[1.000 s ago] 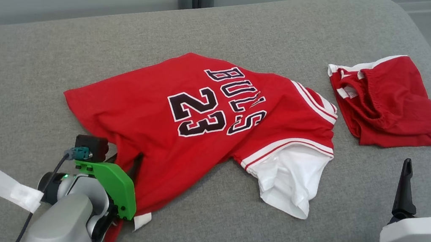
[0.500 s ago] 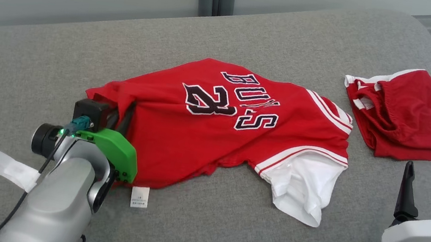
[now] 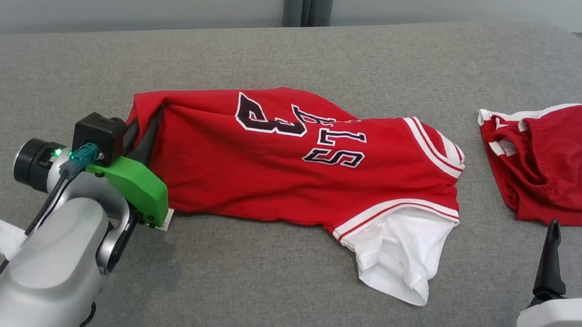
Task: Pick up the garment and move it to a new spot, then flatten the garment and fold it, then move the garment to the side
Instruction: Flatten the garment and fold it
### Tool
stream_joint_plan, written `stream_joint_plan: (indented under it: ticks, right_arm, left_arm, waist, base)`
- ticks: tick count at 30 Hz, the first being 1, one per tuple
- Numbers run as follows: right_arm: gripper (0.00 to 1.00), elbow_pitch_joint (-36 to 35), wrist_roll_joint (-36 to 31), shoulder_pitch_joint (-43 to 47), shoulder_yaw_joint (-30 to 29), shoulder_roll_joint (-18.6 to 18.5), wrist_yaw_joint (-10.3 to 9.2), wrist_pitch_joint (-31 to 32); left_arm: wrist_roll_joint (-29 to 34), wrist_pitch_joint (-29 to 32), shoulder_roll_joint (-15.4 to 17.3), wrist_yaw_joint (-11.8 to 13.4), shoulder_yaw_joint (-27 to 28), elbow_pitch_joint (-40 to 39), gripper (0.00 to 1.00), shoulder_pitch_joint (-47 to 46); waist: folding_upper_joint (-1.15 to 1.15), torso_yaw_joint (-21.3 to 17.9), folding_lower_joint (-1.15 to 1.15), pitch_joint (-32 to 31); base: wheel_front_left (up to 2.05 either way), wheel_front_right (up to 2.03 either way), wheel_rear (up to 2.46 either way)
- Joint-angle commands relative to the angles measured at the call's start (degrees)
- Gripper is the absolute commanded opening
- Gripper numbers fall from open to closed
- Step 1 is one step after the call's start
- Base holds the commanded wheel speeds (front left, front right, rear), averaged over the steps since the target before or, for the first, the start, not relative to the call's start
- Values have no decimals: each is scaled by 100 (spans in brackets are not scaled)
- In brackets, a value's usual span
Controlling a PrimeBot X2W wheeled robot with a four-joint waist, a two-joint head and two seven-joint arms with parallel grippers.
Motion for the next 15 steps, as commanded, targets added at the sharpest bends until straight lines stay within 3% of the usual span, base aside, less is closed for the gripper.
stream_joint_plan:
  ticks: [1,8,15]
  right_arm:
    - [100,-29,-15,80,-21,-22,-2,-10]
    - [100,-37,-24,124,-147,-21,-2,-19]
    - [100,-15,34,40,-90,-22,-2,-35]
  left_arm:
    - [27,-14,66,59,33,-92,0,80]
    - [61,72,229,422,-9,-1124,0,792]
    - [-78,651,485,865,54,-2344,0,1494]
  waist:
    - [0,-2,0,-8]
    - [0,73,0,-48]
    - [0,150,0,20]
  base:
    - [0,0,0]
    - [0,0,0]
    - [0,0,0]
